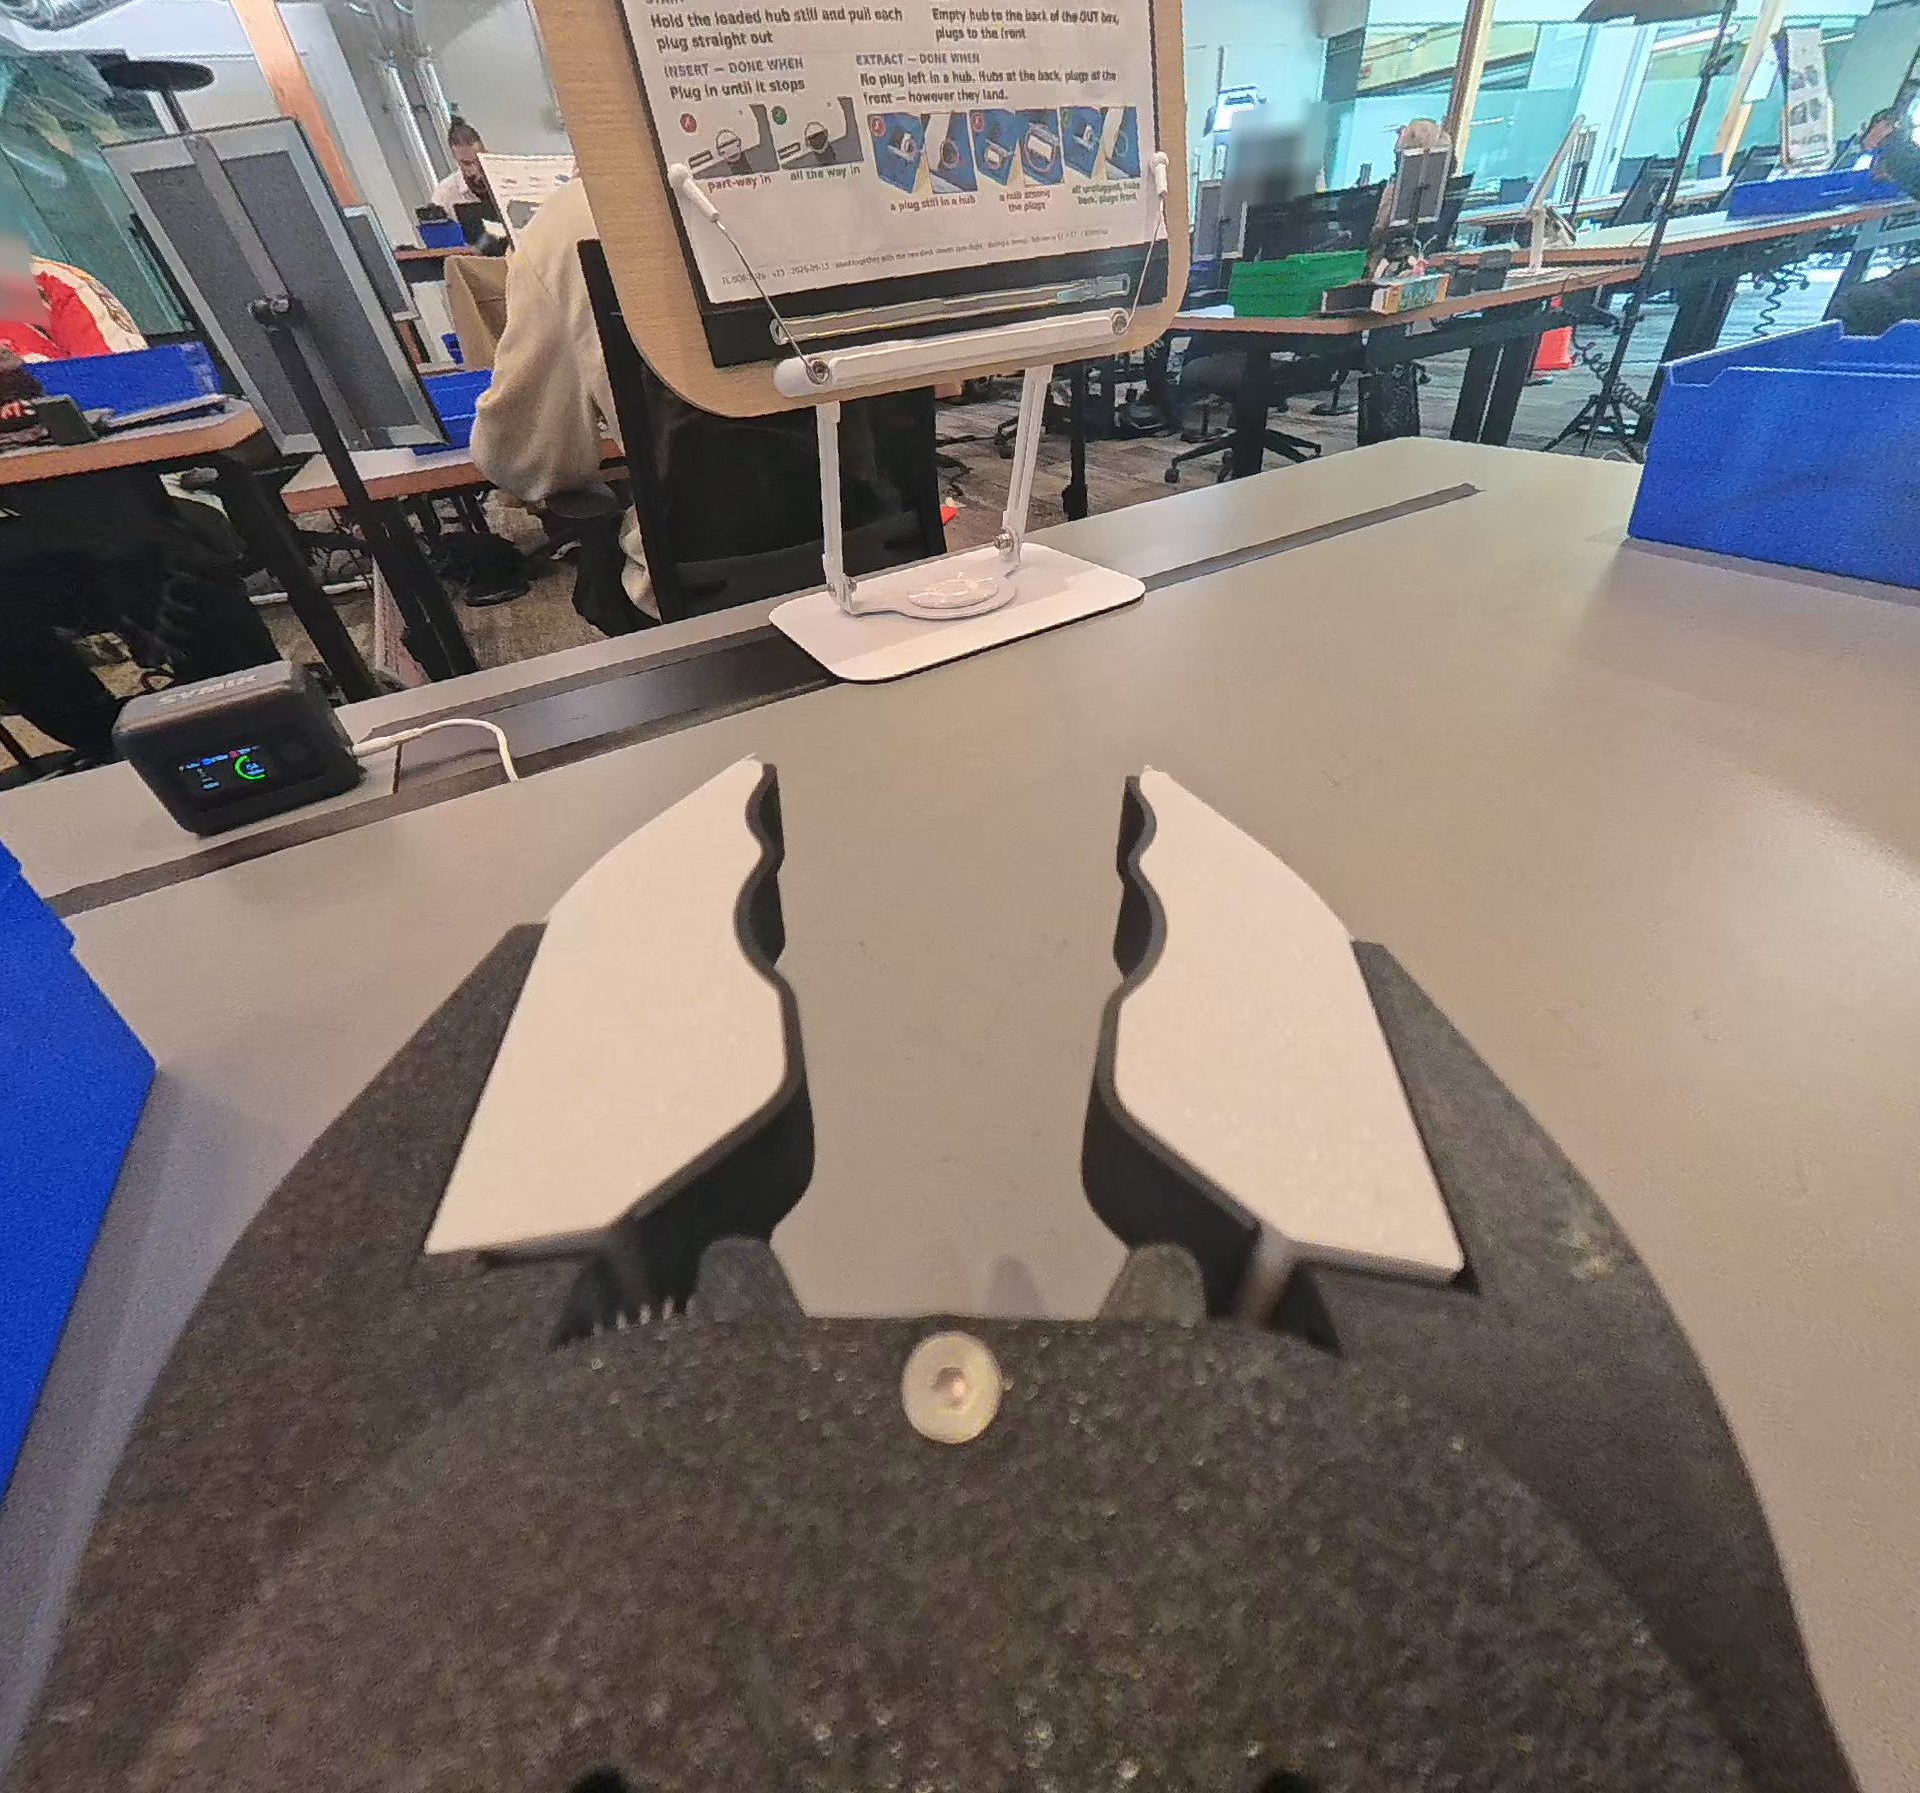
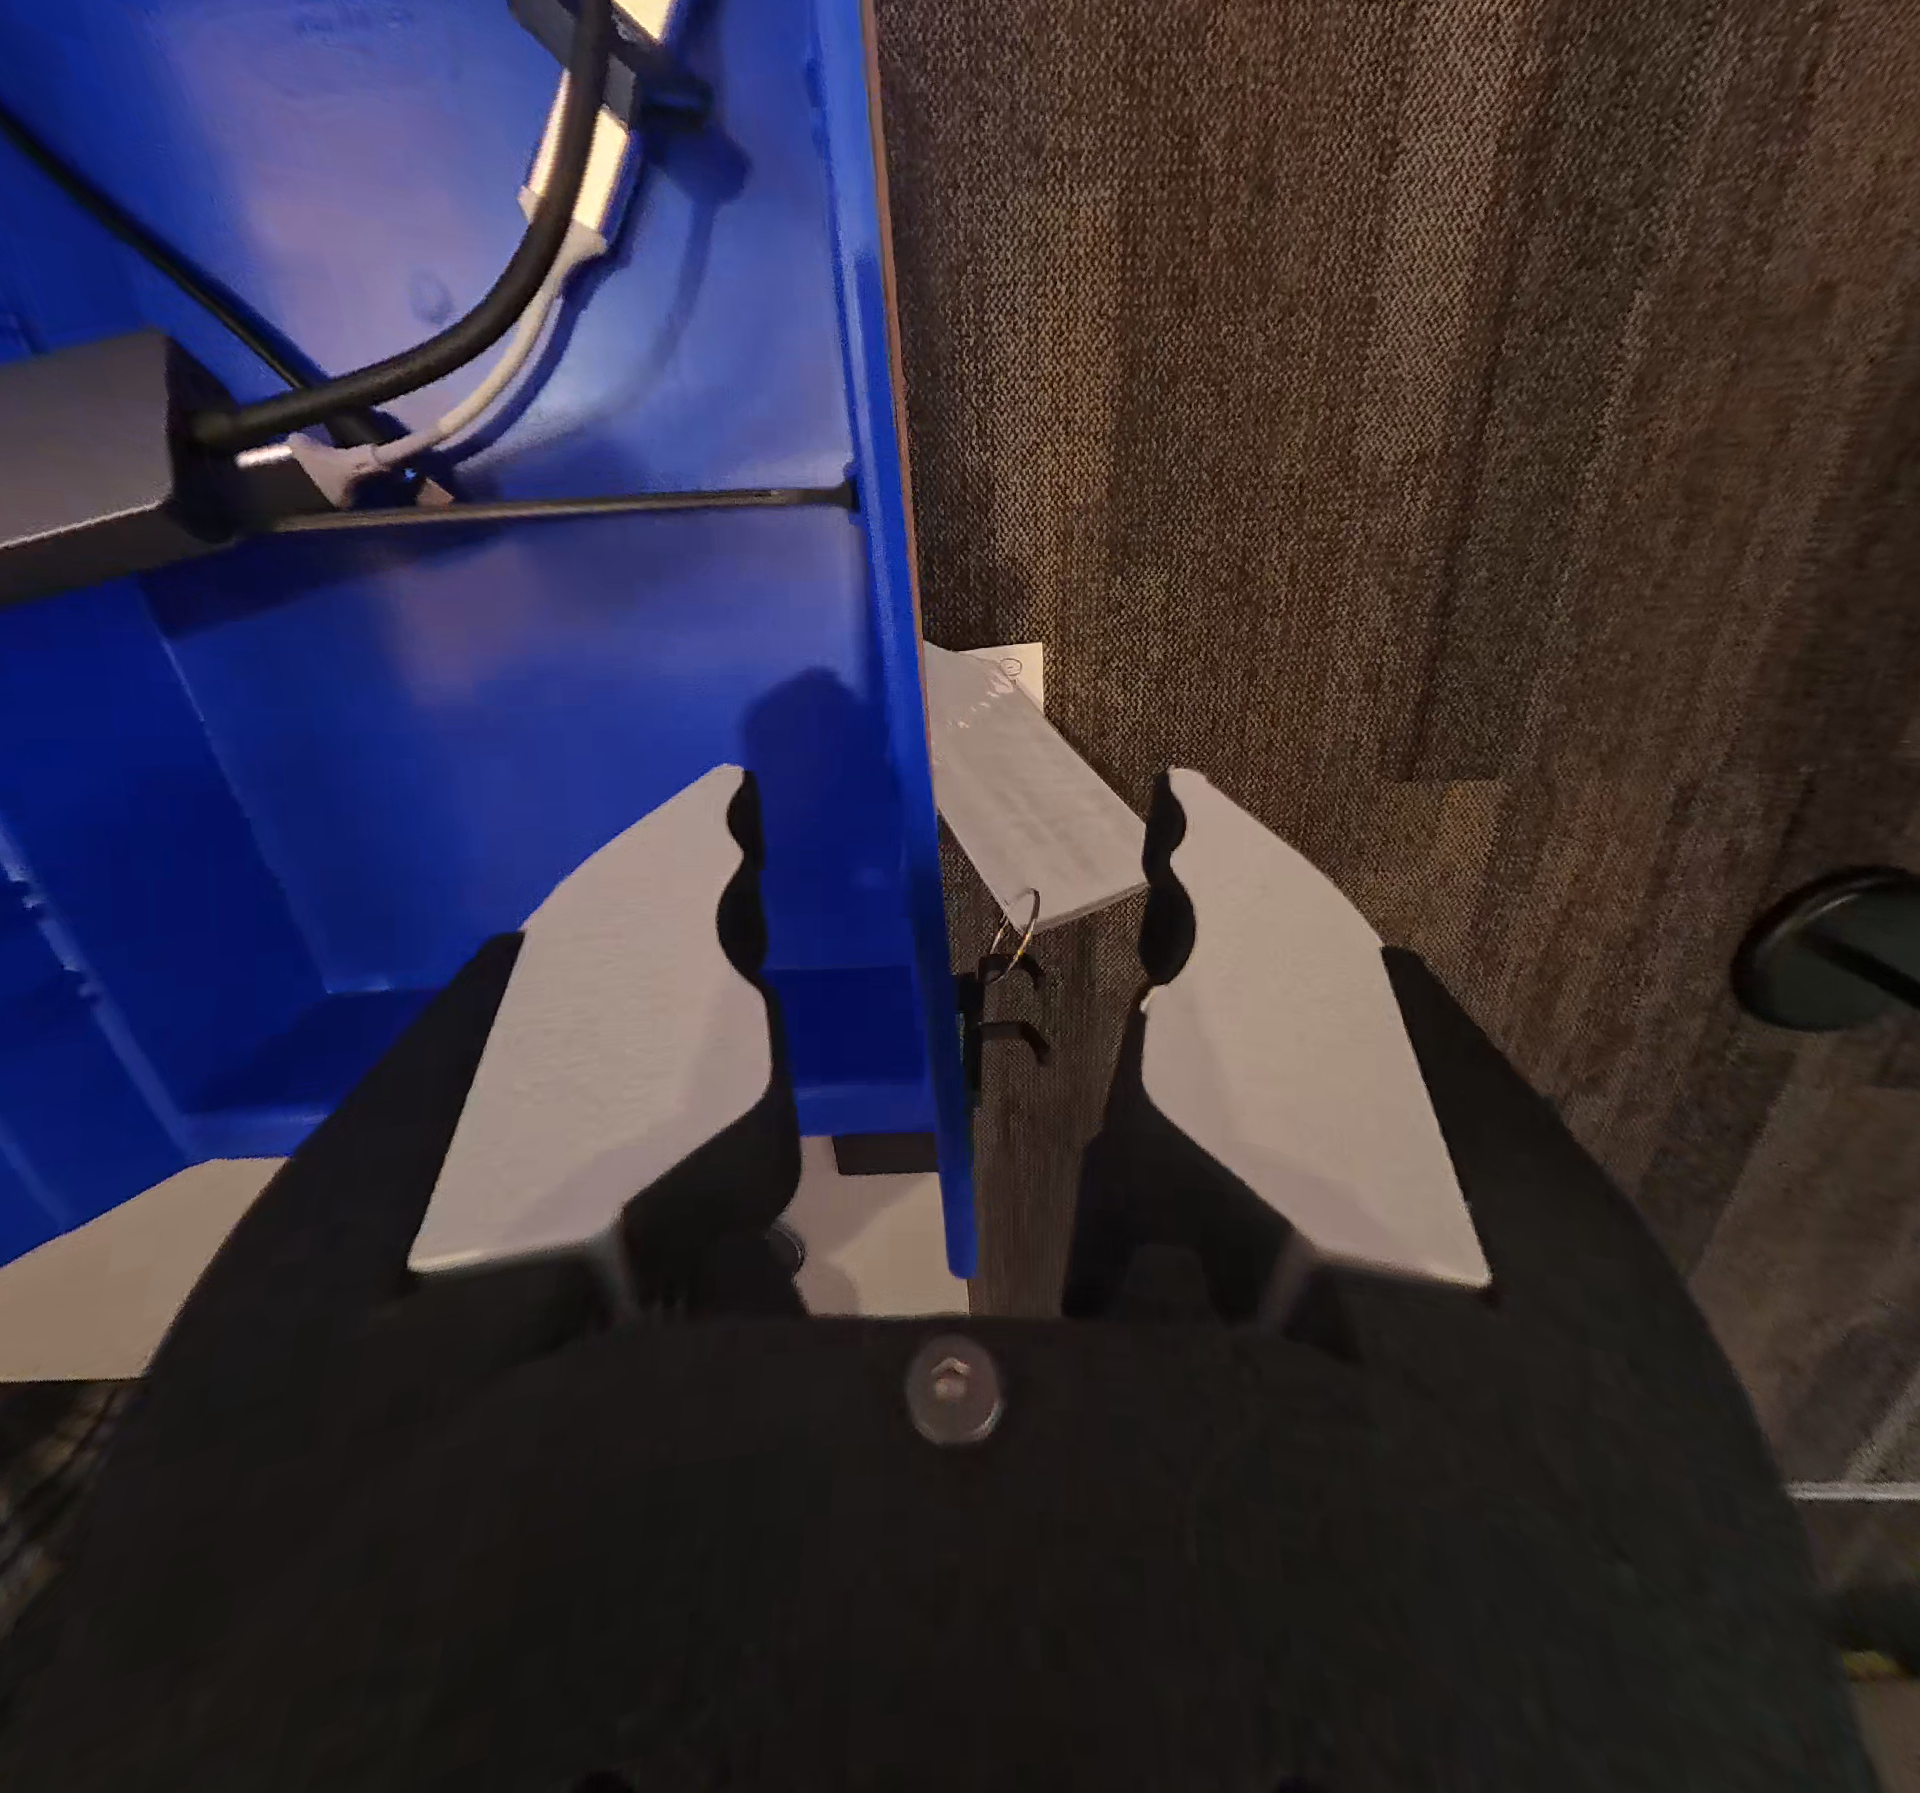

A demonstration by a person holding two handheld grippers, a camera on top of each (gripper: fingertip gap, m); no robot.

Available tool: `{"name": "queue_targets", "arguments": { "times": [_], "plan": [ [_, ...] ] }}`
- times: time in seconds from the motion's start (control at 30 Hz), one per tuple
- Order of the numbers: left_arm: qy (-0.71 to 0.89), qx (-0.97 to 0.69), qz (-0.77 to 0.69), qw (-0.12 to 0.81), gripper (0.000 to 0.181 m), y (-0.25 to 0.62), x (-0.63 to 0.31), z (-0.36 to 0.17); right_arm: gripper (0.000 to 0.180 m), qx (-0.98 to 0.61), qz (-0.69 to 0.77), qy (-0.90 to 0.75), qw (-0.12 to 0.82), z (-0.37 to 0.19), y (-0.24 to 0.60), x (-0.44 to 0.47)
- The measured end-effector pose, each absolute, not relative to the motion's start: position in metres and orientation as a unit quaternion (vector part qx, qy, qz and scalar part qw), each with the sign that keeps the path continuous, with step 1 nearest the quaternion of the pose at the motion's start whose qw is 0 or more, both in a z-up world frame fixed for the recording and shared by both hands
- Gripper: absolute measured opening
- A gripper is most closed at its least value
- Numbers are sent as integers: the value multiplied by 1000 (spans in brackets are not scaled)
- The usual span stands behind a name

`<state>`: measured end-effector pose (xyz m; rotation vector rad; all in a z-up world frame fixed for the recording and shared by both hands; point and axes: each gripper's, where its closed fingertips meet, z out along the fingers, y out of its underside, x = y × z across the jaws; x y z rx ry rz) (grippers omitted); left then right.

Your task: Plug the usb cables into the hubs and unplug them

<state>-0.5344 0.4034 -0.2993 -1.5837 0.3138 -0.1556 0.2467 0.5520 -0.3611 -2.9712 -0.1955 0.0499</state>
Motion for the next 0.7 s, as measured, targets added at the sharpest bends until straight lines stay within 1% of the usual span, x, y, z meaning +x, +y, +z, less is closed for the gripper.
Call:
{"name": "queue_targets", "arguments": {
  "times": [0.47, 0.6, 0.67, 0.7],
  "plan": [
    [144, -707, -68, 690, 61, 403, -533, -299, 50, -995, 41, -71, 59, -380, 553, 243],
    [143, -707, -67, 689, 61, 404, -533, -299, 36, -995, 53, -74, 47, -385, 553, 239],
    [143, -707, -67, 689, 61, 404, -534, -300, 24, -994, 69, -76, 39, -389, 552, 234],
    [143, -707, -67, 689, 61, 403, -534, -299, 14, -993, 78, -77, 35, -390, 551, 232]
  ]
}}
